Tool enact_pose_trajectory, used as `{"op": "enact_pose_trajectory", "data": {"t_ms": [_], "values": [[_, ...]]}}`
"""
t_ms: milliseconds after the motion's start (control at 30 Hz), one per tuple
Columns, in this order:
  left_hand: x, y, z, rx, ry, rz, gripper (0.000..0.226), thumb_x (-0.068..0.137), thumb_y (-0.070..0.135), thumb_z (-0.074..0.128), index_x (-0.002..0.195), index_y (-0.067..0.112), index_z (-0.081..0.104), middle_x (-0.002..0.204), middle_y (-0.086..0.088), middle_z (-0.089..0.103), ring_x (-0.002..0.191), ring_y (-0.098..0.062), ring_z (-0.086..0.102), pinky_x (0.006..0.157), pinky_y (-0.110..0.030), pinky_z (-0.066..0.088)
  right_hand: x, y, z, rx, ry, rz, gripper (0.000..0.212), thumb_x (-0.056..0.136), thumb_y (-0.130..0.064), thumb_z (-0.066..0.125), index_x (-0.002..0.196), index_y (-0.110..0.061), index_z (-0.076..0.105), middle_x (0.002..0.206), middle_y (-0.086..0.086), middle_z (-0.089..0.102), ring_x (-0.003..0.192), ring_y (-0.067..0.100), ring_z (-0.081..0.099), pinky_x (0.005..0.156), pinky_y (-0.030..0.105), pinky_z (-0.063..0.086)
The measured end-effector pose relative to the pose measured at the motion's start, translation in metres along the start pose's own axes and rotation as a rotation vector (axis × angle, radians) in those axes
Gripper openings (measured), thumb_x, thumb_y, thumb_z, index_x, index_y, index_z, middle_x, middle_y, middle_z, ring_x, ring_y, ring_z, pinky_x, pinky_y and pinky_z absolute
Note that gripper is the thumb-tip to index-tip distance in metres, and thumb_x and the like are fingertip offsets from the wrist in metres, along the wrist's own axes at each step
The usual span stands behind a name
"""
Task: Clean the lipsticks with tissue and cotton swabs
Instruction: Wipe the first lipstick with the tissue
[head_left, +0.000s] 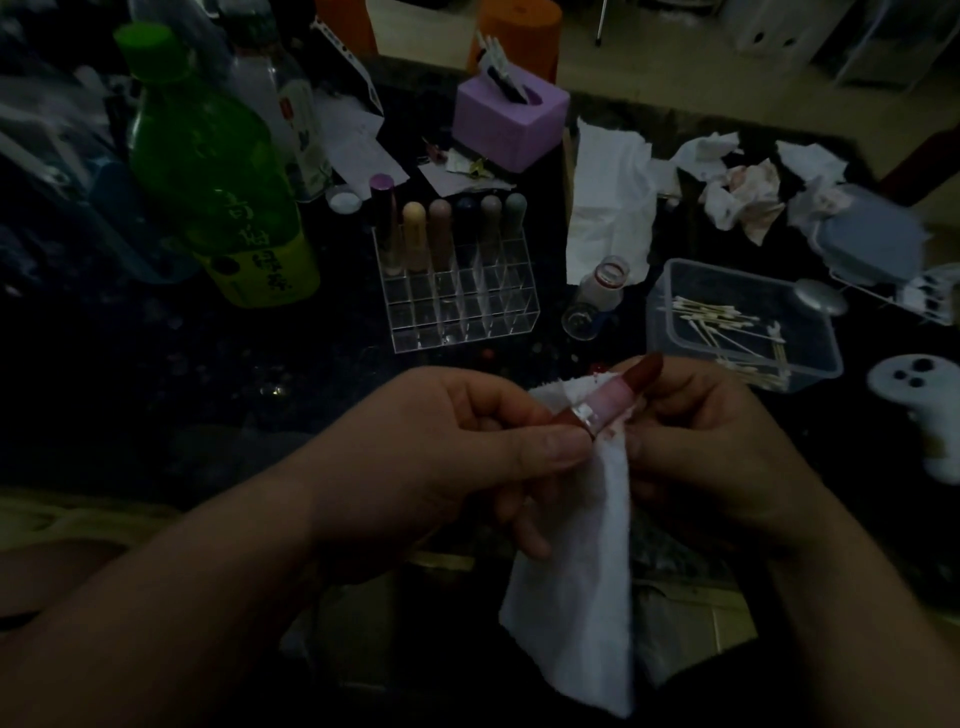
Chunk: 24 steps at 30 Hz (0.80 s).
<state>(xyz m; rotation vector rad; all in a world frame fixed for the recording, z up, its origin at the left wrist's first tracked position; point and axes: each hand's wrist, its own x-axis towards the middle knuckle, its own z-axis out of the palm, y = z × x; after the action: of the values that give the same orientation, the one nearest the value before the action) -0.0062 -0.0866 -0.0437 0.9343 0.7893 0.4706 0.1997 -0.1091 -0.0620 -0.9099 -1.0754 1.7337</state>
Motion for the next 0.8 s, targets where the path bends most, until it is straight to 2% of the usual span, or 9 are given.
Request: {"op": "enact_pose_trajectory", "data": {"t_ms": [133,233,333,400,467,533,633,700,800], "values": [[0.002,-0.001,0.002,-0.059,-0.068,-0.060,0.025,0.076,0.022,0.077,0.087,0.001,0.075,0.070,-0.014,0.061,0.054,-0.017,0.055,0.062,-0.035,0.052,-0.001,0.002,0.001,-0.077,0.081,-0.049,0.028,0.064,-0.034,0.088,0.084,-0.018,0.078,0.073,0.024,0.061,0.070,0.044,0.048,0.063,0.035,0.046],[0.001,-0.001,-0.001,0.028,-0.069,-0.092,0.028,0.076,0.028,0.080,0.089,0.004,0.076,0.072,-0.014,0.063,0.061,-0.021,0.061,0.071,-0.040,0.050,-0.001,0.003,0.003,-0.089,0.094,-0.055,0.027,0.063,-0.037,0.087,0.081,-0.019,0.078,0.070,0.024,0.059,0.061,0.039,0.045,0.053,0.030,0.045],[0.001,0.002,0.001,0.222,0.017,-0.047,0.025,0.068,0.030,0.084,0.084,0.012,0.079,0.075,-0.011,0.072,0.066,-0.022,0.068,0.071,-0.034,0.054,-0.001,0.005,0.004,-0.137,0.092,-0.065,0.026,0.064,-0.039,0.087,0.079,-0.020,0.076,0.071,0.016,0.065,0.062,0.036,0.049,0.058,0.031,0.044],[0.000,0.002,0.003,0.319,0.102,0.011,0.024,0.059,0.031,0.082,0.078,0.017,0.079,0.074,-0.006,0.076,0.067,-0.019,0.072,0.069,-0.028,0.057,0.000,0.004,0.006,-0.174,0.086,-0.096,0.024,0.066,-0.040,0.086,0.078,-0.022,0.075,0.073,0.006,0.070,0.062,0.027,0.060,0.058,0.027,0.050],[0.001,-0.001,0.004,0.341,0.157,0.050,0.027,0.054,0.032,0.084,0.077,0.018,0.077,0.075,-0.006,0.076,0.067,-0.019,0.073,0.067,-0.030,0.058,0.001,0.003,0.008,-0.212,0.091,-0.117,0.025,0.065,-0.042,0.086,0.077,-0.023,0.075,0.071,0.000,0.071,0.062,0.013,0.063,0.057,0.023,0.052],[0.002,-0.003,0.003,0.351,0.181,0.065,0.028,0.055,0.031,0.085,0.076,0.017,0.075,0.076,-0.008,0.076,0.067,-0.021,0.074,0.067,-0.030,0.058,0.001,0.002,0.008,-0.243,0.112,-0.122,0.030,0.062,-0.045,0.086,0.077,-0.022,0.075,0.070,0.002,0.070,0.061,0.014,0.063,0.056,0.023,0.053],[-0.001,0.000,-0.004,0.201,0.001,-0.031,0.026,0.075,0.032,0.086,0.087,0.011,0.077,0.087,-0.015,0.074,0.075,-0.028,0.069,0.076,-0.036,0.055,0.001,0.001,0.005,-0.239,0.117,-0.125,0.032,0.063,-0.044,0.086,0.079,-0.019,0.075,0.072,0.007,0.070,0.063,0.023,0.064,0.057,0.029,0.054],[-0.005,0.002,-0.008,0.073,-0.143,-0.118,0.033,0.087,0.032,0.070,0.100,0.002,0.074,0.093,-0.020,0.070,0.081,-0.030,0.064,0.079,-0.038,0.053,0.001,0.002,0.003,-0.182,0.099,-0.122,0.029,0.065,-0.041,0.086,0.079,-0.019,0.074,0.072,0.006,0.071,0.064,0.020,0.066,0.058,0.029,0.055],[-0.005,0.000,-0.007,0.146,-0.121,-0.090,0.020,0.089,0.025,0.065,0.089,0.009,0.078,0.084,-0.014,0.072,0.074,-0.024,0.066,0.075,-0.034,0.056,0.000,0.002,0.003,-0.194,0.104,-0.127,0.028,0.062,-0.041,0.087,0.077,-0.022,0.074,0.070,0.003,0.070,0.062,0.016,0.065,0.056,0.026,0.054]]}}
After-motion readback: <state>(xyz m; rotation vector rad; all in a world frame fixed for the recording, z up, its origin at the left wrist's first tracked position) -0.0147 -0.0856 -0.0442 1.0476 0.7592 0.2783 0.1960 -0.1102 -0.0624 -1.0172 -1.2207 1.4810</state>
